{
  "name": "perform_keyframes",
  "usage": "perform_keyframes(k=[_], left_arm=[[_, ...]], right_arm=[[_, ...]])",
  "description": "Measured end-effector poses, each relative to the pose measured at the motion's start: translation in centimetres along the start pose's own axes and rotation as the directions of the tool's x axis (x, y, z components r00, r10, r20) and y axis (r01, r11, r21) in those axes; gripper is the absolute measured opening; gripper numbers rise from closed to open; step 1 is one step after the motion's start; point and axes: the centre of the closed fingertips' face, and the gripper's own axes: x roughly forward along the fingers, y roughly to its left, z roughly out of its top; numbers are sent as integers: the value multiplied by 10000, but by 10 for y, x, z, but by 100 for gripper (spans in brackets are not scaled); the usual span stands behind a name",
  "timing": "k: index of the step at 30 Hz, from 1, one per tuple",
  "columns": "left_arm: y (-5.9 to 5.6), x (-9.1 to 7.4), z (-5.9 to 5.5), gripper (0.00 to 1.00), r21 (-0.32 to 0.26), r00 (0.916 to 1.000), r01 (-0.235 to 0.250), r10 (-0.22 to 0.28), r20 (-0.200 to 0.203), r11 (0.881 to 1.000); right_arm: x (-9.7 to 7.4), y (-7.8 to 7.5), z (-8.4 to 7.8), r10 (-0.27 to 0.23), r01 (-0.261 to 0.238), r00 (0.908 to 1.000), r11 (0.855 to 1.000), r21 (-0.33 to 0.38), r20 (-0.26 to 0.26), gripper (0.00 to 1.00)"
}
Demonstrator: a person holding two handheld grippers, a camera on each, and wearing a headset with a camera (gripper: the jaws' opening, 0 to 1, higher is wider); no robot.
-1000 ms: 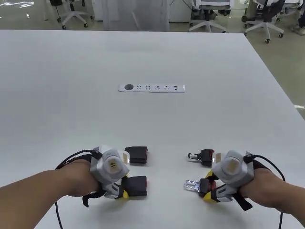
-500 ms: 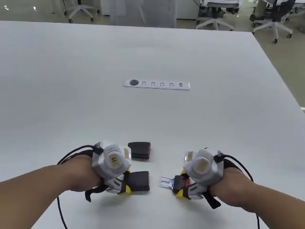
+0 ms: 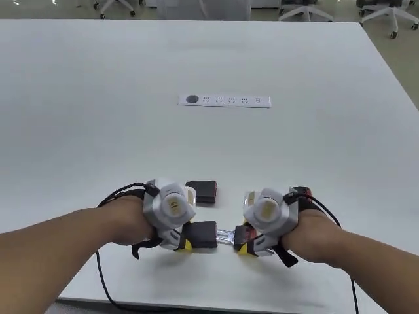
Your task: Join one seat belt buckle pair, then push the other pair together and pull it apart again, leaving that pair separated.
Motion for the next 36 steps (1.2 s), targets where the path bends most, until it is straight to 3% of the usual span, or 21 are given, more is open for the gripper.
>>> perform_keyframes(k=[5,8,17,20,22,26,36], left_arm=[[0,0,0,32,184,9999,104,-102,-102,9998],[0,1,0,31,298,9998,164,-160,-133,9994],[1,2,2,31,641,9991,401,-391,-164,9971],[1,2,2,31,710,9990,432,-423,-141,9965],[1,2,3,31,742,9991,417,-411,-101,9964],[0,3,2,31,749,9989,404,-386,-254,9964],[-2,2,3,31,803,9982,391,-353,-487,9960]], right_arm=[[6,2,4,-41,41,10000,9999,-167,-11,35],[4,1,4,58,-59,9996,10000,32,280,35],[7,3,12,101,-104,9986,9999,59,510,34],[8,2,13,133,-130,9994,9999,-75,326,34],[10,4,19,161,-161,9982,9999,-8,582,34],[15,4,21,106,-109,9994,9999,91,324,34],[14,4,21,317,-318,9984,9995,11,470,35]])
